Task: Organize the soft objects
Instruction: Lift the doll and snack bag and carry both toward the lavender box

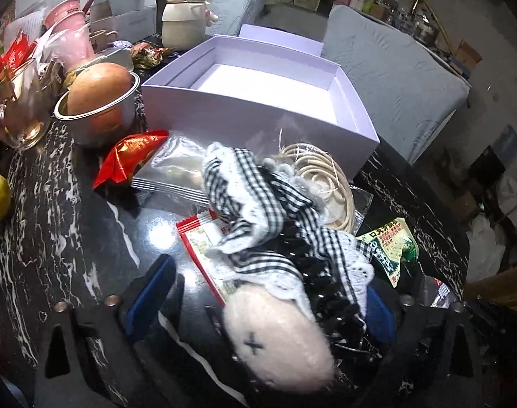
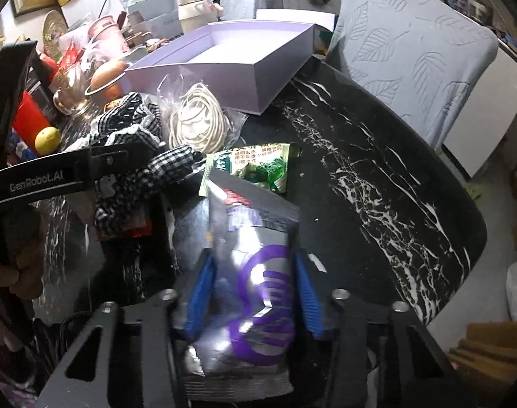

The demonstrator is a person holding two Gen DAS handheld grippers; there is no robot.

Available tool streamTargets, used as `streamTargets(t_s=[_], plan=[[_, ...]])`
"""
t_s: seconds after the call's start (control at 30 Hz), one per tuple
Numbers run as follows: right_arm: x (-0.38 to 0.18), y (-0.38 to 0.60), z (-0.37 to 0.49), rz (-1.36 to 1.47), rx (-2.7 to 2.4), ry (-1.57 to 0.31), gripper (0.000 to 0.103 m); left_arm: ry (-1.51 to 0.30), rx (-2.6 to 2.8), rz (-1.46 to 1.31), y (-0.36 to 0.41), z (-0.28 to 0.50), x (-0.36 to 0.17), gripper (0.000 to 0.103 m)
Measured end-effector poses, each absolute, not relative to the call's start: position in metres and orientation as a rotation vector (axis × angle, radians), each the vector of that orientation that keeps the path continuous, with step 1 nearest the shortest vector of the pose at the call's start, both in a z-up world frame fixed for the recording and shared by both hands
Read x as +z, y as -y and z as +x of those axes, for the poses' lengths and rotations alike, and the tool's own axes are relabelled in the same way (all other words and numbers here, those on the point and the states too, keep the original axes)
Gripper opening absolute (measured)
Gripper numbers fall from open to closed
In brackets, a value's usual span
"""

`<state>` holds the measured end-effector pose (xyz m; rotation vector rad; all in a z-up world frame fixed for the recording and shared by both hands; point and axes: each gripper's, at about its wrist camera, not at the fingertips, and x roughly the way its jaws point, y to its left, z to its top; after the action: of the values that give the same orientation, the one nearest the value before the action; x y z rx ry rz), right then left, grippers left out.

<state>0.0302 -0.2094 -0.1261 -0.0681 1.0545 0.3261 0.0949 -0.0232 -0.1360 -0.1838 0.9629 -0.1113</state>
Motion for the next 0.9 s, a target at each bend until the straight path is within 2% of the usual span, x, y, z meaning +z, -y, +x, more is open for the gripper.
streamTargets(t_s=[0.07,0.17,0.67,0.9], plan=[[-0.126,0.209,0.03,-0.074,0.33,-1.05,0.041,-0.963,-0.145,-0.214,0.022,0.095,-0.14,0.066],[-0.127,0.208,0.031,-0.075,0.334,-1.05,0.041,-0.938,-0.15,-0.21,0.023,0.09,-0.137,0.056],[-0.126,0.206,0.019,-0.084,0.362,-1.019,0.039,-0.914,-0.118,-0.154,0.013,0.022,-0.11,0.055],[-0.125,0.196,0.012,-0.105,0.413,-1.014,0.039,-0.966,-0.099,-0.129,0.013,-0.004,-0.124,0.055]])
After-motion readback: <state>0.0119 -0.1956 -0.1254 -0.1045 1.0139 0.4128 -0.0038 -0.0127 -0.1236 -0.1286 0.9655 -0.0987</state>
